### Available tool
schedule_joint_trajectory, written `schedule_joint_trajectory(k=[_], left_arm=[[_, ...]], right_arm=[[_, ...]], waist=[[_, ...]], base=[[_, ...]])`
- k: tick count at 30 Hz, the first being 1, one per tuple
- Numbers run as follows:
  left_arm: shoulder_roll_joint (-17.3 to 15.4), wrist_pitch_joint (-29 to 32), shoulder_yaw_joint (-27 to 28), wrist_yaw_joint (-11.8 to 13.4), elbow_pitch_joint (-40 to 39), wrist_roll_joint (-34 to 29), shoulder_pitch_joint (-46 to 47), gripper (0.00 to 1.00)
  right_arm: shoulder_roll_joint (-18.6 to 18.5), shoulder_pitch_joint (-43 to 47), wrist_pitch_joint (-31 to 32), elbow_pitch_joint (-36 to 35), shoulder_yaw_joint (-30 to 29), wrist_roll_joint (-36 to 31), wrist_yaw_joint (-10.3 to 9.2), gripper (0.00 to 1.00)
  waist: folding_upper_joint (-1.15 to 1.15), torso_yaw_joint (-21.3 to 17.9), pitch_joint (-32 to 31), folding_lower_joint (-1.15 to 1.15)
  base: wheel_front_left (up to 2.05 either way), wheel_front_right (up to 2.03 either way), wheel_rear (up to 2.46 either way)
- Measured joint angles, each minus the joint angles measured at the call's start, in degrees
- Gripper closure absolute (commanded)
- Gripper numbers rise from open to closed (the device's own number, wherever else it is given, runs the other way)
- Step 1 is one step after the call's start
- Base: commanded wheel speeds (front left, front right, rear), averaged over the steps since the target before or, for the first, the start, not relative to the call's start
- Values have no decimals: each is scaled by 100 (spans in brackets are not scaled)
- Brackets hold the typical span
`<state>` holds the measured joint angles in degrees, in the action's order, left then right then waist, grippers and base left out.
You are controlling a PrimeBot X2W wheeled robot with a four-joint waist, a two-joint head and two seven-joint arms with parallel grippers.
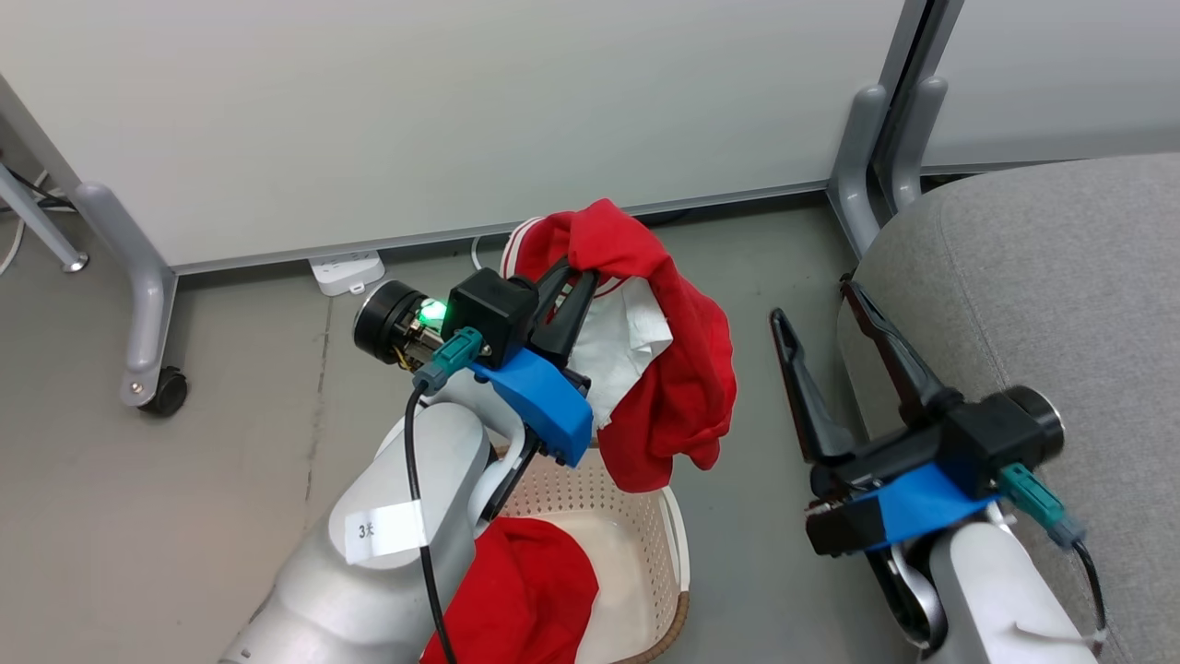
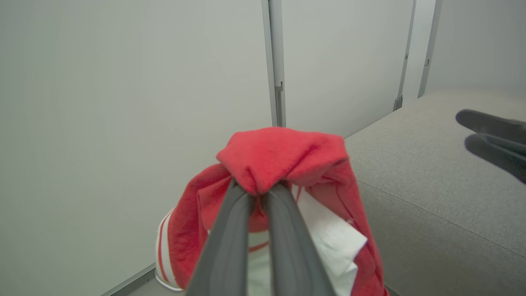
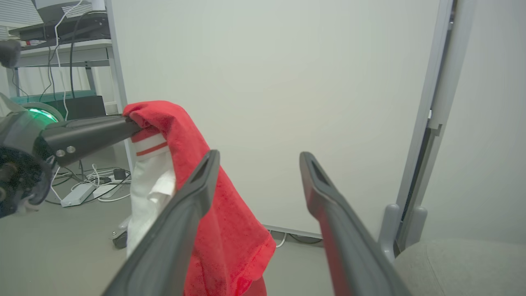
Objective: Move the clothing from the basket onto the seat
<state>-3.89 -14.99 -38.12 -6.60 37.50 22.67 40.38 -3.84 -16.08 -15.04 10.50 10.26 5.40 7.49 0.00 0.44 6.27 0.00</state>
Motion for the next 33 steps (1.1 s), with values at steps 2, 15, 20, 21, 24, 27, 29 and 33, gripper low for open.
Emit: schedule_joint_trajectory(k=[2,15,20,21,24,27,29,33], left_arm=[[9,1,-1,-1,-3,-8,16,100],[69,0,-94,-48,-74,-75,262,100],[80,0,-132,-49,-123,-102,335,100],[83,0,-141,-49,-126,-103,340,100],[89,0,-166,-51,-153,-107,358,100],[91,0,-196,-51,-188,-105,389,100],[94,0,-220,-52,-212,-99,414,100],[97,1,-292,-52,-256,-47,416,100]], right_arm=[[-22,-173,0,31,154,2,-1,0],[-80,-1250,0,946,943,-77,0,0],[-51,-1629,-1,1526,1060,-102,-1,0],[-44,-1680,-1,1638,1088,-103,0,0],[-9,-1817,-1,1975,1213,-118,0,0],[15,-1928,-1,2260,1294,-118,0,0],[36,-1990,-1,2414,1307,-113,0,0],[60,-2042,-1,2640,1335,-65,0,100]], waist=[[0,19,47,0],[0,170,417,0],[0,230,562,0],[0,243,583,0],[0,276,636,0],[0,300,673,0],[0,311,686,0],[0,324,677,0]], base=[[0,0,0],[0,0,0],[0,0,0],[0,0,0],[0,0,0],[0,0,0],[0,0,0],[0,0,0]])
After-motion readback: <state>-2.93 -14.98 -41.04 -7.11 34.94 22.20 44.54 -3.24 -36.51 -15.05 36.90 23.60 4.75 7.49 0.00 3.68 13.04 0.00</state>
